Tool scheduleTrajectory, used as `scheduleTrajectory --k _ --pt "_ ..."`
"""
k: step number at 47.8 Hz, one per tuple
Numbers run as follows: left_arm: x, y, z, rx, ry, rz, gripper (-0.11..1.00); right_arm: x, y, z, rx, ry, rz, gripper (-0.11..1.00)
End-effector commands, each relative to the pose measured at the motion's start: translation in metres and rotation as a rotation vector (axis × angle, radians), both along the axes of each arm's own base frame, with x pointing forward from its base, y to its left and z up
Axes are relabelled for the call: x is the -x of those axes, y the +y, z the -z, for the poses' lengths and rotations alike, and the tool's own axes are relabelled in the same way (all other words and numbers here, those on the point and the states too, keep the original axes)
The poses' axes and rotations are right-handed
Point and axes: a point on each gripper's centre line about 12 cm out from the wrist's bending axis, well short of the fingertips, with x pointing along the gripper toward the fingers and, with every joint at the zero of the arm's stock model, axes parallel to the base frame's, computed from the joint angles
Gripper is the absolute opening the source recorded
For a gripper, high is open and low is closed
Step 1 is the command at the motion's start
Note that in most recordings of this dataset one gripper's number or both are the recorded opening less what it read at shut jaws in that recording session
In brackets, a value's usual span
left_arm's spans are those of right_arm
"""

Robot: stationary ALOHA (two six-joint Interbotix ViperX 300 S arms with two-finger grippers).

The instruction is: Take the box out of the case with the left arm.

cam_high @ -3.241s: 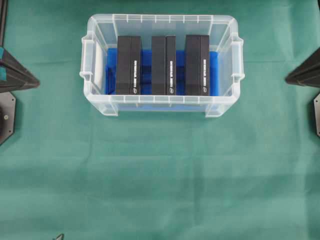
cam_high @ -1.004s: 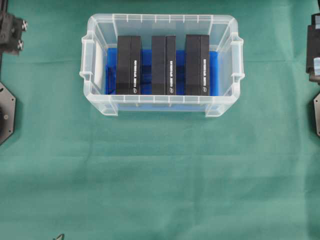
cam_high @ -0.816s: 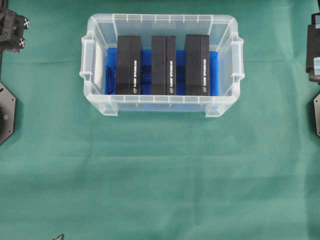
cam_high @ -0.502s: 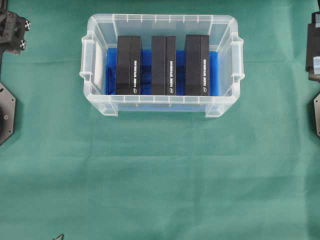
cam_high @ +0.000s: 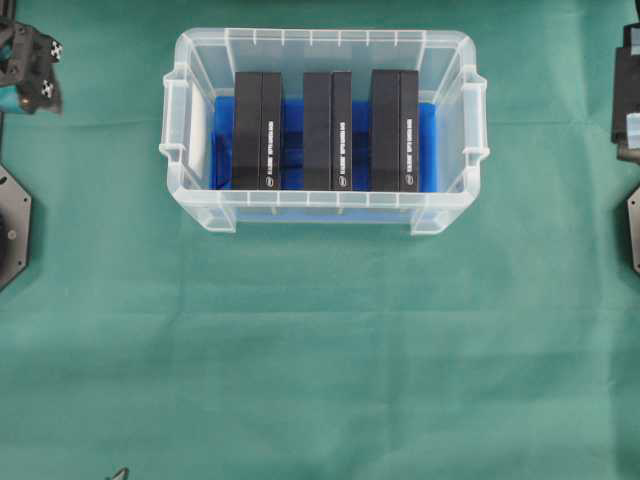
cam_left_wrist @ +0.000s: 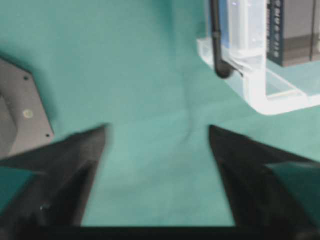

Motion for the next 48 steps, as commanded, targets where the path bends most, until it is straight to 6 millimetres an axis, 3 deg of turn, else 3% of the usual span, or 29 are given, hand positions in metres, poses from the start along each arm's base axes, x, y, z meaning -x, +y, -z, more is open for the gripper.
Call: scheduleTrajectory --k 1,5,48 --pt "0.0002 0.0009 -0.0043 -0.005 -0.016 -0.006 0.89 -0.0004 -0.0002 -0.0078 0.002 -0.025 0.0 0.0" --pt "0.0003 0.0009 -0.0033 -0.004 -0.013 -0.007 0.99 -0.0005 -0.0006 -0.0083 0.003 -0.026 0.002 0.0" --pt "0.0006 0.0008 0.0001 0.001 -0.002 -0.009 0.98 -0.0005 -0.0002 -0.0083 0.002 -0.026 0.0 0.0"
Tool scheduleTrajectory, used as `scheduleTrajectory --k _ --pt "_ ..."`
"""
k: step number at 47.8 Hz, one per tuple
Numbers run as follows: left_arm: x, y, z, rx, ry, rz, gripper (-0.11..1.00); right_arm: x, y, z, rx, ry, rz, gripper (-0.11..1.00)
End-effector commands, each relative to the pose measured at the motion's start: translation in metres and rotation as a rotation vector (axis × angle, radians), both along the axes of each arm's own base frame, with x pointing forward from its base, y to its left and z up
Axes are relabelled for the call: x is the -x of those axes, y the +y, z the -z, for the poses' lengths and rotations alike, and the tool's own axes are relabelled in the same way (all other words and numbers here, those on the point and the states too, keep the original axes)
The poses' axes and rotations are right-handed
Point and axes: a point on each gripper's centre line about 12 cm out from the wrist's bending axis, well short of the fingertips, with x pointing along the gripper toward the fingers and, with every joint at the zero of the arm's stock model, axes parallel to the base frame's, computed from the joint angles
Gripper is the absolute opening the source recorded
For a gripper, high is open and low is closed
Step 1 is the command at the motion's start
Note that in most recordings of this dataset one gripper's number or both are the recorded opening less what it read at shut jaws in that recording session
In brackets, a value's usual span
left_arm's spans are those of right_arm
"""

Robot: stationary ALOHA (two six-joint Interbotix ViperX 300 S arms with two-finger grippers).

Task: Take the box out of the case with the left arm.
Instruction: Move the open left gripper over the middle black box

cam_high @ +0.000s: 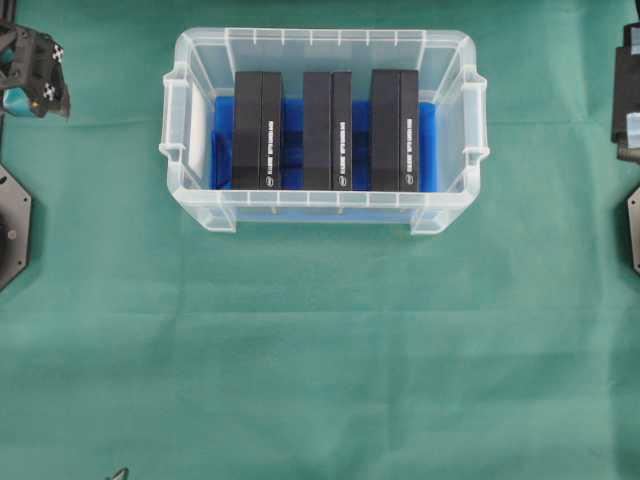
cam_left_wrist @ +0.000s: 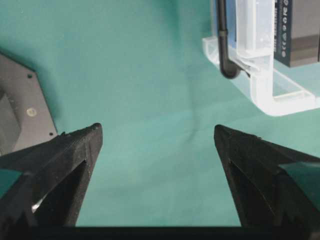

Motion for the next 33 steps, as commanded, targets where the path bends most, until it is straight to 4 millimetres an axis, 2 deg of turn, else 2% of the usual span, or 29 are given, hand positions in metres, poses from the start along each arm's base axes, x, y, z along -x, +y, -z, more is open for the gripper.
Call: scheduleTrajectory --k 1,12,18,27,33 --pt "-0.001 0.001 -0.005 -0.005 -0.016 -0.003 0.98 0.0 0.0 -0.008 0.0 -0.025 0.003 0.0" --pt "-0.005 -0.001 -0.006 0.004 -0.051 -0.048 0.98 -0.001 0.0 -0.008 0.001 -0.025 0.003 0.0" --pt "-0.014 -0.003 -0.006 0.013 -0.049 -0.049 0.98 -0.001 0.0 -0.008 0.0 -0.023 0.003 0.0" --pt "-0.05 0.0 -0.007 0.018 -0.015 -0.008 0.98 -0.001 0.0 -0.007 0.001 -0.022 0.003 0.0" --pt "-0.081 0.003 -0.01 0.02 -0.004 0.011 0.98 -0.001 0.0 -0.007 0.0 -0.022 0.003 0.0"
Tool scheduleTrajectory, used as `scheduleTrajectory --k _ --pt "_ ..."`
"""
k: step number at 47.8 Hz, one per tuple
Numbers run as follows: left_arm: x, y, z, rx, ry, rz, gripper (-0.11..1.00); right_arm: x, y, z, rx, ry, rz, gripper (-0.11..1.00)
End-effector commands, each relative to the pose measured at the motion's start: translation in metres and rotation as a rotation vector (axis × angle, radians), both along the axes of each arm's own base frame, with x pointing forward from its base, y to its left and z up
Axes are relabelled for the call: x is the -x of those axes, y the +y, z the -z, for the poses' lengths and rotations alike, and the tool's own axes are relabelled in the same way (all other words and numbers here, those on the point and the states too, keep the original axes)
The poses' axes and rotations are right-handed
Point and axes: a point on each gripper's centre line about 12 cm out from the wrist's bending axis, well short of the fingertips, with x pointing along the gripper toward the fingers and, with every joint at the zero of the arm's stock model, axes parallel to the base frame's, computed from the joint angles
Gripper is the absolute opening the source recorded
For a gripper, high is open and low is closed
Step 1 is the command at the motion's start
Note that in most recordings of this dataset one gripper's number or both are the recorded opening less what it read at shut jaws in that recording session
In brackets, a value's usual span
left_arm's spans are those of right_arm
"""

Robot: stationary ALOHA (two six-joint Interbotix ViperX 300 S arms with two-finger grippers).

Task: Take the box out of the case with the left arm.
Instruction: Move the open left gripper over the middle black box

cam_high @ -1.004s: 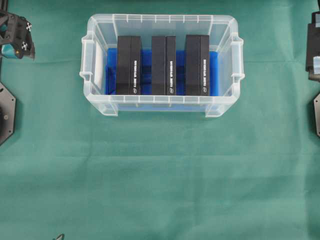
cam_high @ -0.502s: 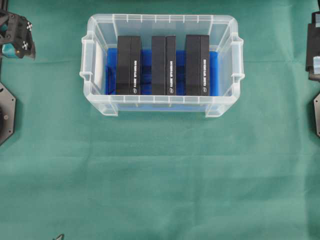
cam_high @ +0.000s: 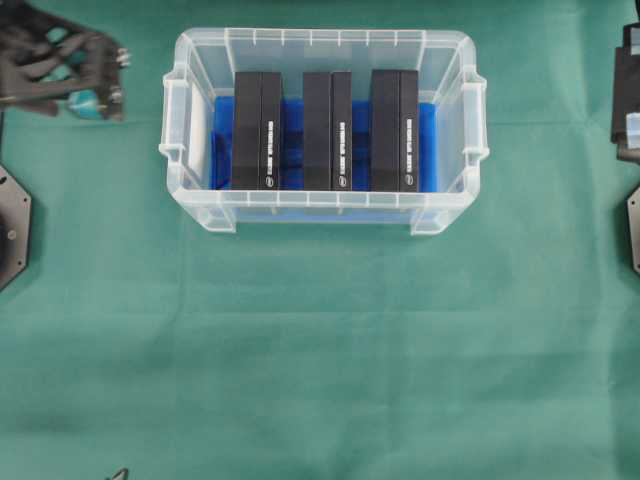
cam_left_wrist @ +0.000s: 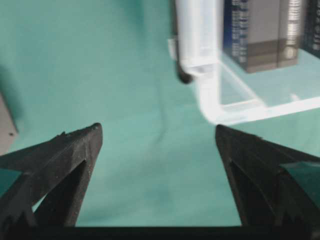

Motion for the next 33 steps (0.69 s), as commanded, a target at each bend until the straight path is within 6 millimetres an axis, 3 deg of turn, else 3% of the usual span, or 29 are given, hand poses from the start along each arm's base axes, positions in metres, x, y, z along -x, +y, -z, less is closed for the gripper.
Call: scheduleTrajectory --k 1,18,25,33 --pt "-0.023 0.001 -0.012 -0.01 -0.031 0.018 0.98 -0.001 0.0 -0.008 0.0 -0.023 0.003 0.0" --pt "-0.117 0.008 -0.03 -0.02 -0.077 0.058 0.98 0.0 0.0 -0.007 0.001 -0.023 0.002 0.0" --pt "-0.154 0.012 -0.027 -0.022 -0.086 0.067 0.98 0.0 0.0 -0.007 0.001 -0.023 0.002 0.0" --pt "-0.178 0.014 -0.019 -0.016 -0.058 0.073 0.98 0.0 0.0 -0.007 0.0 -0.023 0.002 0.0"
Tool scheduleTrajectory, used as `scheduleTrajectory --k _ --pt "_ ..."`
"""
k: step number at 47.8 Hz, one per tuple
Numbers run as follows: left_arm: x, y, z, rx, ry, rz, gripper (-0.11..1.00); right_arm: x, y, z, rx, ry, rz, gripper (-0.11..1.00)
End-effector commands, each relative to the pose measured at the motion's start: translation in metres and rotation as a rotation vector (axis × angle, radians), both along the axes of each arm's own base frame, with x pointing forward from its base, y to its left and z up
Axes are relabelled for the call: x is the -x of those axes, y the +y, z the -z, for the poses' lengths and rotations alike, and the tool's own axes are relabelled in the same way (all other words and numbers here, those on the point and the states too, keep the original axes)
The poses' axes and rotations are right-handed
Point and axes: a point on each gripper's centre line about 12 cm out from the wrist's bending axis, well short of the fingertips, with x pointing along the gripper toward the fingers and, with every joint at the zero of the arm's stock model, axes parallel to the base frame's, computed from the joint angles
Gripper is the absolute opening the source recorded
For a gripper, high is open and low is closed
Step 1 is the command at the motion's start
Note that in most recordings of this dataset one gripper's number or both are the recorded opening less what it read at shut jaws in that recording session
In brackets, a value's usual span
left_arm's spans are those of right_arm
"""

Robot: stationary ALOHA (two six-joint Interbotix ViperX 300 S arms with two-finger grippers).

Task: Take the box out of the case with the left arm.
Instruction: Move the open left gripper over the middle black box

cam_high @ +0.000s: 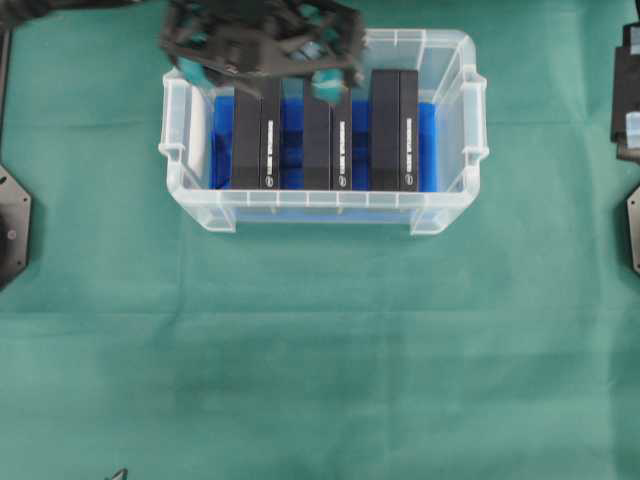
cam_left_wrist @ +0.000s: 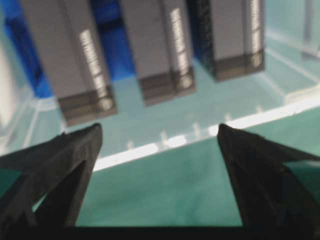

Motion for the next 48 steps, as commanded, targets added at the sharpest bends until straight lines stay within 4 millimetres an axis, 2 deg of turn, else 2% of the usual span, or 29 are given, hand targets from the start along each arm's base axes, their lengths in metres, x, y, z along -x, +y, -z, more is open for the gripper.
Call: scheduleTrajectory --k 1,18,48 --pt "-0.007 -0.001 -0.015 -0.006 -0.029 0.001 0.98 0.0 0.0 -0.007 0.002 -0.023 0.002 0.0" --pt "-0.027 0.001 -0.004 0.003 -0.014 -0.014 0.98 0.0 0.0 -0.007 0.0 -0.025 0.002 0.0" --pt "-0.025 0.002 0.0 -0.006 0.007 -0.016 0.98 0.002 0.0 -0.008 0.003 -0.03 -0.004 0.0"
